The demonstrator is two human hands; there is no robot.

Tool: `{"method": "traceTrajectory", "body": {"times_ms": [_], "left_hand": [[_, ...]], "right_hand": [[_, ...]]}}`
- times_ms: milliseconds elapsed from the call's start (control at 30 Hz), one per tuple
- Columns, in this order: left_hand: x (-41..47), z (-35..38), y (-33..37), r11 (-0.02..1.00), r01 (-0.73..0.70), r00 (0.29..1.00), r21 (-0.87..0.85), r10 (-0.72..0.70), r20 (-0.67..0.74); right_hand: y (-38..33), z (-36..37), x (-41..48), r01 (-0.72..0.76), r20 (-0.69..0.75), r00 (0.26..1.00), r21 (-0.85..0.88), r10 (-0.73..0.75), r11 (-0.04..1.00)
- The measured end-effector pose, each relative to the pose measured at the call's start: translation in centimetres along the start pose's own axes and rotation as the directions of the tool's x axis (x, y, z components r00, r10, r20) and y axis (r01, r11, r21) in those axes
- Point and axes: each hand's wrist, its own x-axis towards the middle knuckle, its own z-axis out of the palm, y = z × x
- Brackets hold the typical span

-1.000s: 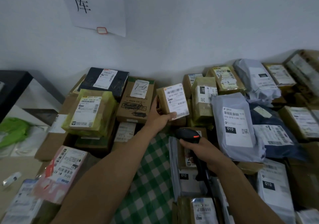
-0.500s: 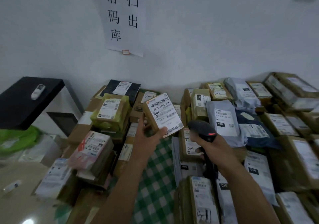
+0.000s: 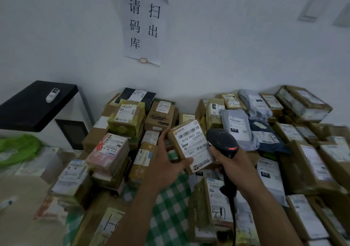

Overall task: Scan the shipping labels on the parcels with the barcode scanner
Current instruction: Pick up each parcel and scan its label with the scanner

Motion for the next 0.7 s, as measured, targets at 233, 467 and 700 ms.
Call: {"method": "traceTrajectory", "body": {"times_ms": [233, 467, 700], "left_hand": [[0.2, -0.5, -0.9, 0.99, 0.108, 0.989, -0.094, -0.117, -0.09], [-0.2, -1.6, -0.3, 0.993, 0.099, 0.988, -0.061, -0.105, -0.112], [0.0, -2.0, -0.7, 0.997, 0.065, 0.986, -0.027, -0.069, -0.151]], "right_hand": [[-0.5, 0.3, -1.4, 0.053, 0.131, 0.991, -0.181, -0.029, 0.982], [0.1, 0.8, -2.3, 0.005, 0.241, 0.968, -0.278, 0.065, 0.961], [0.9, 0.9, -2.1, 0.007, 0.247, 0.964, -0.393, 0.098, 0.919]]}}
